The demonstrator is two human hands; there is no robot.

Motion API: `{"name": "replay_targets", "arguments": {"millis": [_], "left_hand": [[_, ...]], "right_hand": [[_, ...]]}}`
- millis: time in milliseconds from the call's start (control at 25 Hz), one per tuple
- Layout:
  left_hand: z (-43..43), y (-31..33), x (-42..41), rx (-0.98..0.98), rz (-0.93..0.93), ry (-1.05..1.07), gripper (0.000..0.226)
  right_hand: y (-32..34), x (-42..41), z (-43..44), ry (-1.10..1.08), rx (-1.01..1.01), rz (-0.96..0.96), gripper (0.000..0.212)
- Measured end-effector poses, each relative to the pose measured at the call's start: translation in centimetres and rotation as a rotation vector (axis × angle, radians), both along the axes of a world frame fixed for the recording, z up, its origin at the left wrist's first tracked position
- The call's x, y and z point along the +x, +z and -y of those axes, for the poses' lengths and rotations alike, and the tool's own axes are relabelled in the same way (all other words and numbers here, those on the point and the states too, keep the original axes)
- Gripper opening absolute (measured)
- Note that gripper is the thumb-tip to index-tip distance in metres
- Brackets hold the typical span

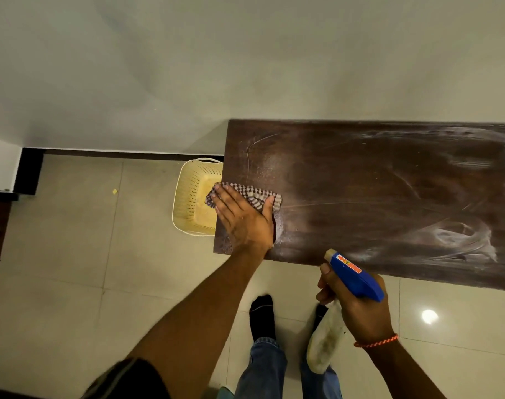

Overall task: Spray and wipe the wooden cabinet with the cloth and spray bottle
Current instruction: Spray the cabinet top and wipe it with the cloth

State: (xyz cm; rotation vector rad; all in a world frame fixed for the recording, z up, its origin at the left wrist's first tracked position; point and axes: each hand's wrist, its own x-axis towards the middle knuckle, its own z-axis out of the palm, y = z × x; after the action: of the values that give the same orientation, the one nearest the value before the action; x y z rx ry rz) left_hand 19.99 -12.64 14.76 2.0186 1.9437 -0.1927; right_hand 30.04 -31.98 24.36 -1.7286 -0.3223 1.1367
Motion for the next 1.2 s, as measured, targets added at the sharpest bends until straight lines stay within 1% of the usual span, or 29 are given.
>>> {"name": "replay_targets", "arguments": {"millis": [80, 240, 400, 480, 520, 640, 800, 920, 1000, 1080, 1200], "left_hand": [[-3.9, 0.0, 2.2, -0.037, 0.004, 0.01, 0.11], [-10.5, -0.1, 6.8, -0.048, 0.012, 0.009, 0.106], [-15.0, 0.9, 12.0, -0.189, 0.007, 0.168, 0.109], [-15.2, 1.5, 12.0, -0.213, 0.016, 0.181, 0.108], [-14.9, 1.5, 11.4, -0.195, 0.026, 0.146, 0.108], [-11.7, 1.1, 8.3, -0.136, 0.044, 0.038, 0.106], [-3.0, 0.5, 2.8, -0.116, 0.055, 0.02, 0.108], [3.7, 0.4, -1.6, -0.048, 0.075, 0.003, 0.107], [7.0, 0.4, -4.1, -0.041, 0.063, -0.011, 0.107], [8.7, 0.3, -5.4, -0.052, 0.049, -0.036, 0.107], [8.6, 0.2, -5.0, -0.06, 0.051, -0.033, 0.108]], "right_hand": [[0.1, 0.8, -1.0, -0.027, 0.028, -0.034, 0.044], [0.6, 2.0, -2.5, -0.032, 0.061, -0.044, 0.047], [0.7, 2.7, -3.3, -0.029, 0.105, -0.036, 0.029], [0.9, 2.5, -3.3, -0.017, 0.125, -0.025, 0.025], [1.0, 2.3, -3.2, -0.024, 0.129, -0.01, 0.024], [1.0, 1.6, -2.5, -0.054, 0.098, 0.029, 0.023], [1.1, 0.3, -1.4, -0.074, 0.09, 0.039, 0.023], [1.3, -0.2, -0.7, -0.092, 0.082, 0.045, 0.024], [1.6, -0.5, -0.1, -0.091, 0.065, 0.049, 0.024], [1.6, -0.8, 0.6, -0.098, 0.054, 0.049, 0.024], [0.7, -1.2, 1.7, -0.11, 0.023, 0.051, 0.023]]}}
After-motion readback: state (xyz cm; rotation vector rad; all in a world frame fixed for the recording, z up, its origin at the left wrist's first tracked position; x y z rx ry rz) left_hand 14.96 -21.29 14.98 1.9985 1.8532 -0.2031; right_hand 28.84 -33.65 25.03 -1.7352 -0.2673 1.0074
